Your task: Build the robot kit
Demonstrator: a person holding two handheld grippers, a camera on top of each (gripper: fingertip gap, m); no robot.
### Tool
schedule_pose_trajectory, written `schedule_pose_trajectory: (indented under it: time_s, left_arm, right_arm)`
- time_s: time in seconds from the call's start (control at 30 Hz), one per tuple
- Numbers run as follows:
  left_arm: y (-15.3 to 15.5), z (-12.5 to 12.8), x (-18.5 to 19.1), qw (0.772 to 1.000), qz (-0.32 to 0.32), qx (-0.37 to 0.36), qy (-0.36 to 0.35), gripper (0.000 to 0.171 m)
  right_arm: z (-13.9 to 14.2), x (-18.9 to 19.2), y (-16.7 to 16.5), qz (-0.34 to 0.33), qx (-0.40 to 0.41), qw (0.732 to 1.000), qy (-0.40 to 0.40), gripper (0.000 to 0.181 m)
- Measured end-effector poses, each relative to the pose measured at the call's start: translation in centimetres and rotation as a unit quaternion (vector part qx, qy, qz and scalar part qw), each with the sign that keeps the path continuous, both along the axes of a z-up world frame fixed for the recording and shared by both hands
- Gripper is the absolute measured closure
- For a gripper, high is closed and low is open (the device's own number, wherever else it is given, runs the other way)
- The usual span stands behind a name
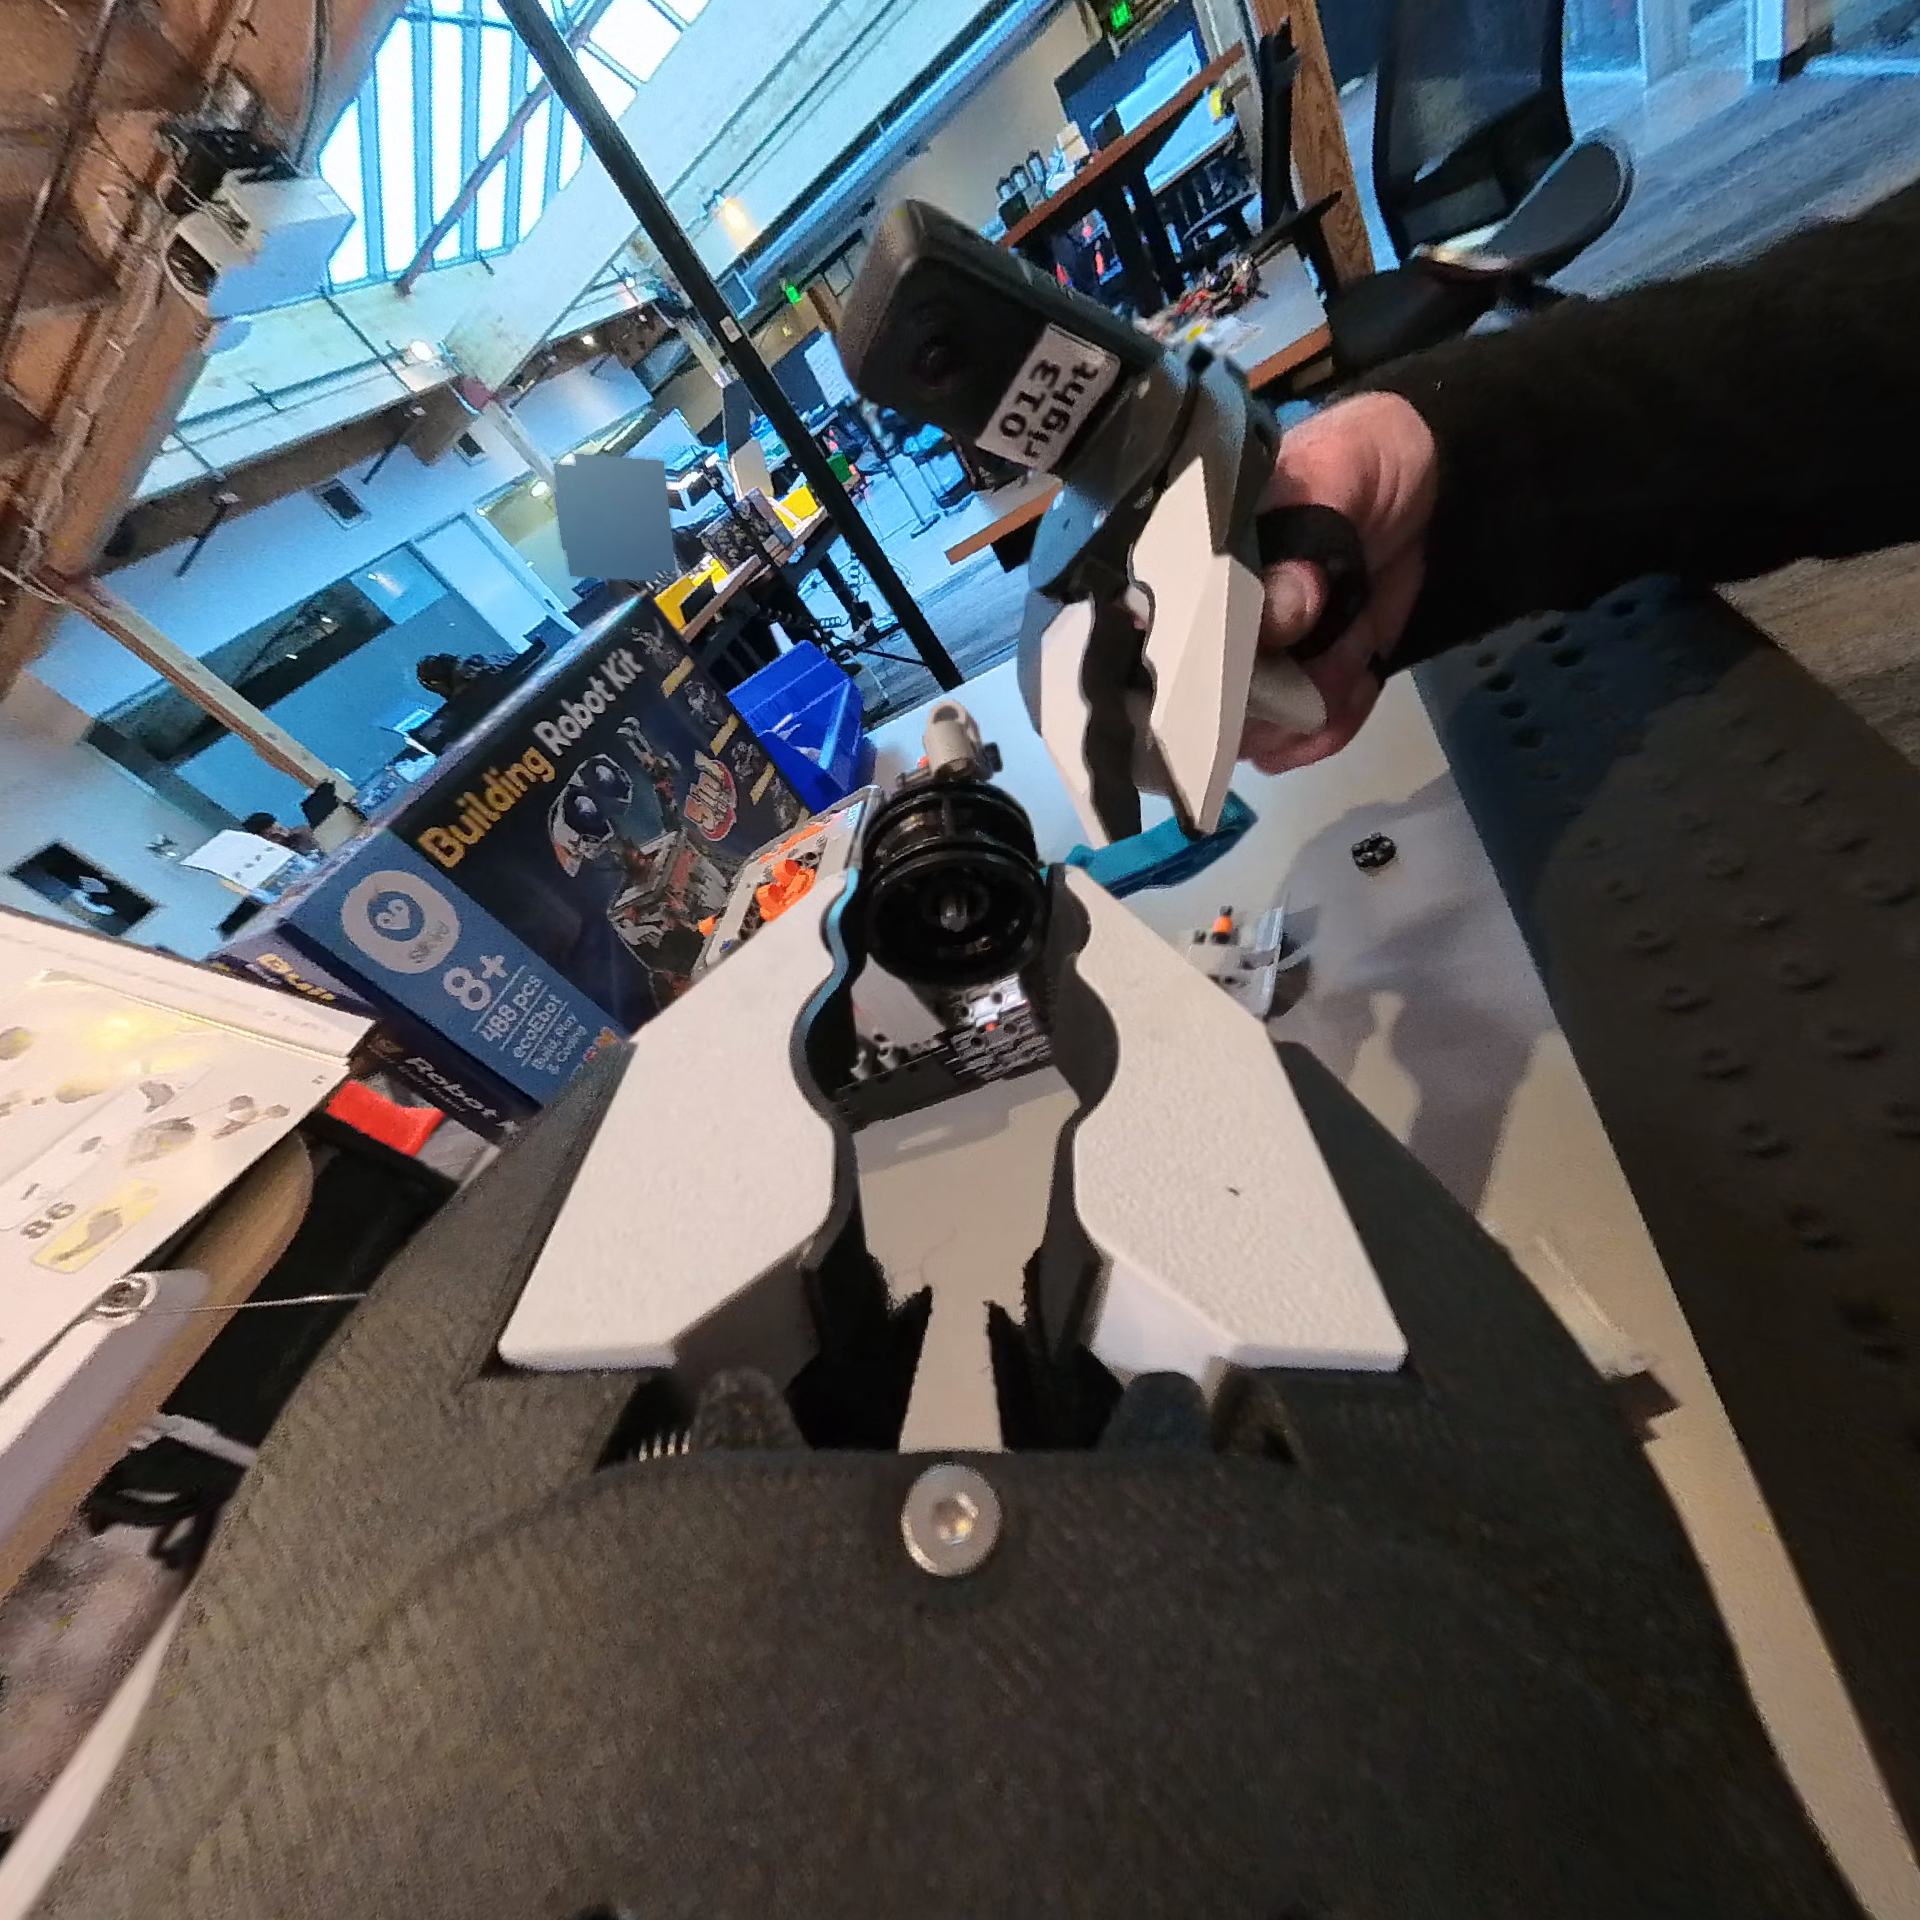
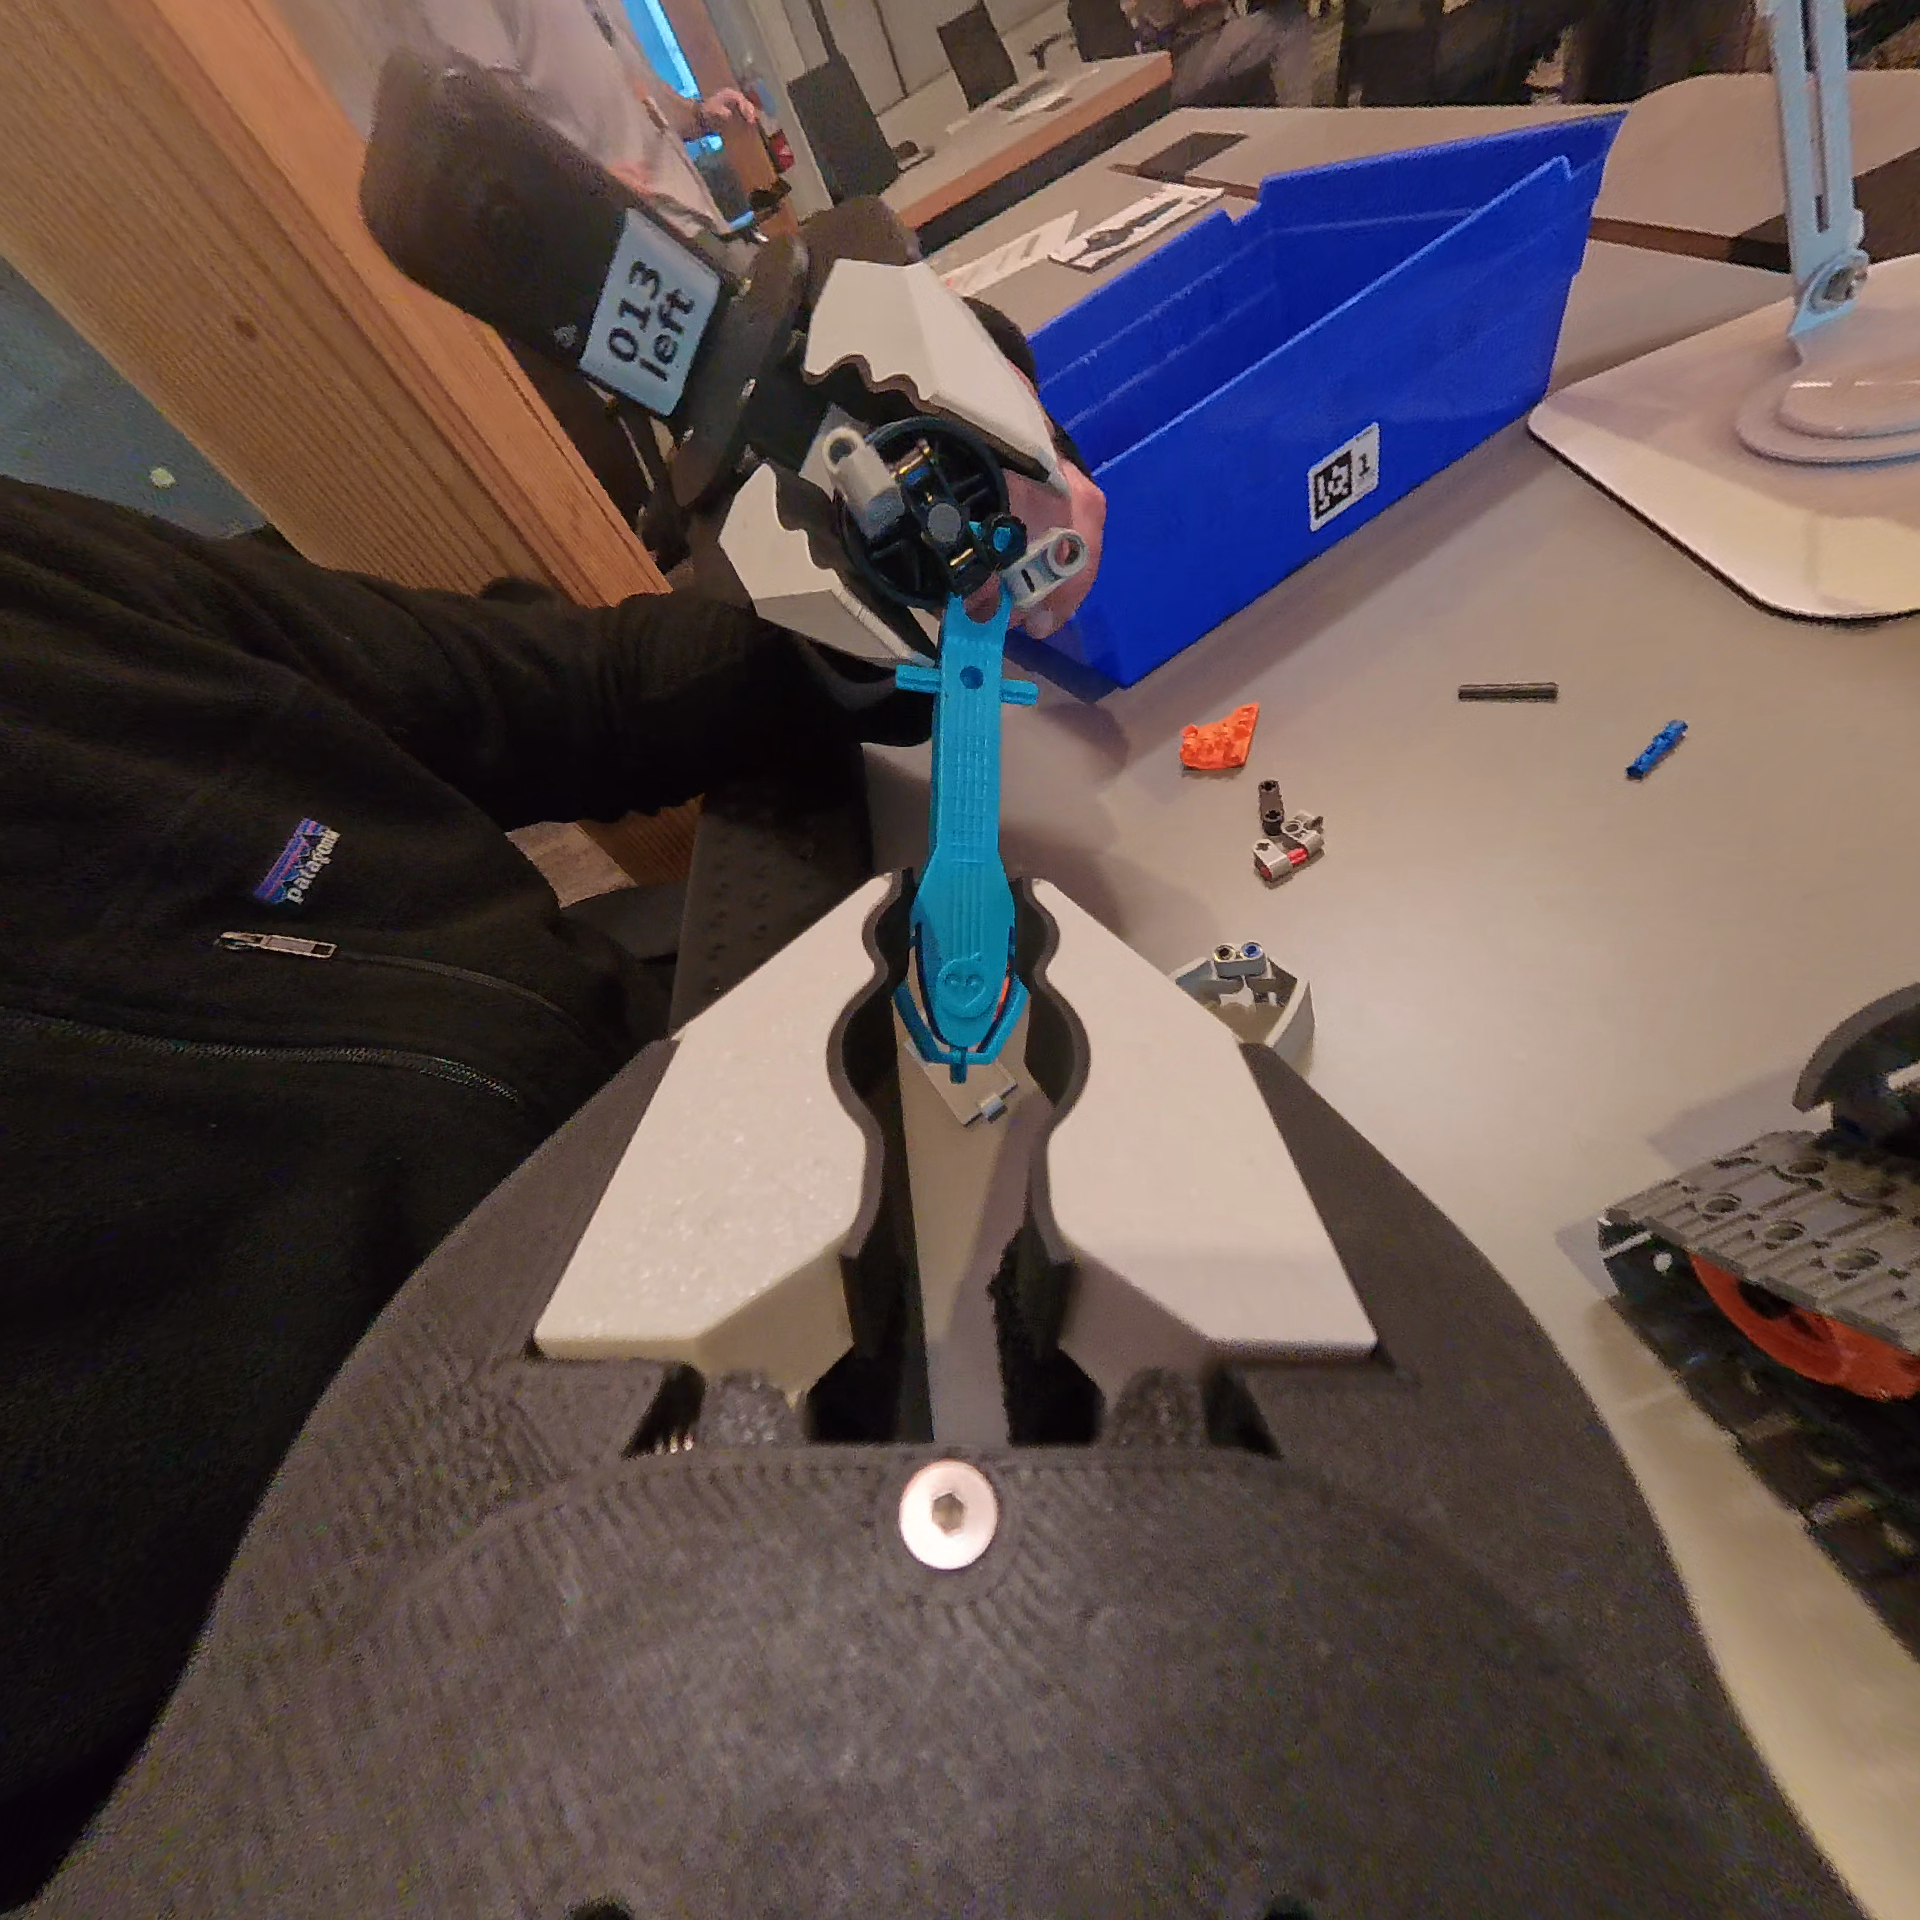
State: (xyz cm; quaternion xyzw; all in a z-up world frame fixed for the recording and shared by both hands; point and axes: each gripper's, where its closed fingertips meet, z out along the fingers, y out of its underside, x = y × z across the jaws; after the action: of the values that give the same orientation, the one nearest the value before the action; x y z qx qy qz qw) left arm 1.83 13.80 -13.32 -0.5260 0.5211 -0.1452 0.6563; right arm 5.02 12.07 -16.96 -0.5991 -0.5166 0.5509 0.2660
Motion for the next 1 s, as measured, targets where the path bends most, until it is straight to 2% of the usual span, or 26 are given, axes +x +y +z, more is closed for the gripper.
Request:
schedule_pose_trajectory:
  time_s: [0.13, 0.2, 0.57, 0.73, 1.0]
  left_arm:
    - [-0.1, 0.3, -0.1, 0.999, -0.013, -0.018, -0.024, 0.14]
    - [-0.1, 0.5, -0.3, 0.997, -0.027, -0.05, -0.043, 0.14]
    - [-0.1, 0.3, -0.3, 0.994, -0.041, -0.079, -0.059, 0.14]
    - [0.0, -2.4, 0.6, 0.991, -0.045, -0.12, -0.027, 0.14]
    - [-2.4, -10.1, 3.2, 0.978, -0.076, -0.171, 0.097, 0.14]
  right_arm:
    - [-0.1, -0.1, -0.1, 0.012, 0.0, 1.0, 0.0, 0.164]
    - [0.0, -0.1, -0.1, 0.017, 0.008, 1.0, -0.004, 0.164]
    - [0.2, -0.4, 0.1, 0.016, 0.024, 1.0, 0.0, 0.164]
    - [-2.3, 0.5, 0.2, 0.003, 0.03, 0.999, -0.029, 0.164]
    - [-9.3, 2.9, -1.4, 0.003, 0.055, 0.987, -0.149, 0.165]
